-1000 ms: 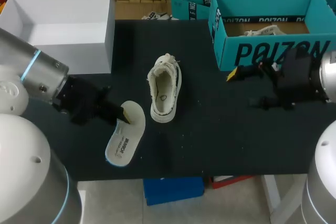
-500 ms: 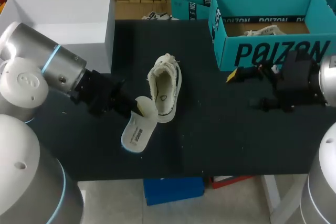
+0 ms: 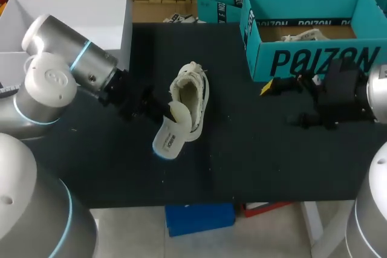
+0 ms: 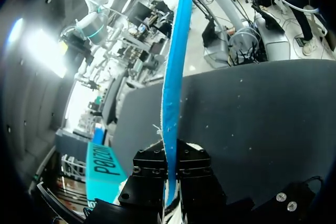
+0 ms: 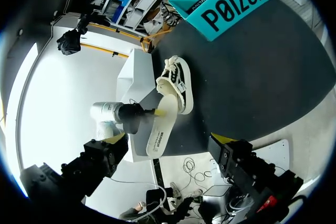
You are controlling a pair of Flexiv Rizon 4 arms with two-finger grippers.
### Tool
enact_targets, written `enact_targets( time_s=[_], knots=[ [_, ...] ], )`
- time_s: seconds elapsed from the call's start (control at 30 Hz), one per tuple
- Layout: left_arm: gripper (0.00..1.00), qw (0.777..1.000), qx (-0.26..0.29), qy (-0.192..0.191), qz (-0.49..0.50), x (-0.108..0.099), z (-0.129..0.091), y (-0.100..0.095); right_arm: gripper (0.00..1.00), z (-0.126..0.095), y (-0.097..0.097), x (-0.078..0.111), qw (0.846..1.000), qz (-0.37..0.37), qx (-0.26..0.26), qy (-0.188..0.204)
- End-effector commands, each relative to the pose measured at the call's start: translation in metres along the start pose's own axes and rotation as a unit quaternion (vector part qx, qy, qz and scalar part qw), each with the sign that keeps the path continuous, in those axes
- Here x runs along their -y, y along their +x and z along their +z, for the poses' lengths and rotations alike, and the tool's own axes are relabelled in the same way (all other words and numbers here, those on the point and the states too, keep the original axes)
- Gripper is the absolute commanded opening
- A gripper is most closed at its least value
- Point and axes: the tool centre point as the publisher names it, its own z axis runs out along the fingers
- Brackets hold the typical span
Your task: Take the shoe out of the shoebox, open the shoe tongue, remove and reinsert the insole, then place the shoe into the shoebox
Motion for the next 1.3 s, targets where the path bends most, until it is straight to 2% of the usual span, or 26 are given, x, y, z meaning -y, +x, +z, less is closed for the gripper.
enact_targets(
  time_s=[0.03, 0.5, 1.0, 1.2, 1.23, 1.27, 1.3],
  knots=[
    [0.0, 1.0, -0.004, 0.013, 0.0, -0.02, 0.009, -0.004, 1.0, 0.001, 0.0, 0.001, 1.0, 0.0, 0.001, -0.001],
    [0.0, 1.0, -0.009, 0.019, 0.003, -0.051, 0.027, -0.011, 1.0, 0.001, 0.0, 0.001, 1.0, 0.0, 0.001, -0.001],
    [0.0, 1.0, -0.01, -0.005, -0.007, -0.08, 0.025, -0.011, 1.0, 0.001, 0.0, 0.001, 1.0, 0.0, 0.001, -0.001],
    [0.0, 1.0, -0.011, -0.008, -0.008, -0.082, 0.024, -0.016, 1.0, 0.001, 0.0, 0.001, 1.0, 0.0, 0.001, -0.001],
    [0.09, 1.0, -0.011, -0.008, -0.007, -0.081, 0.023, -0.018, 1.0, 0.001, 0.0, 0.001, 1.0, 0.0, 0.001, -0.001],
    [0.24, 1.0, -0.011, -0.009, -0.005, -0.079, 0.022, -0.019, 1.0, 0.001, 0.0, 0.001, 1.0, 0.0, 0.001, -0.001],
    [0.27, 1.0, -0.011, -0.008, -0.005, -0.078, 0.021, -0.019, 1.0, 0.001, 0.0, 0.001, 1.0, 0.0, 0.001, -0.001]
  ],
)
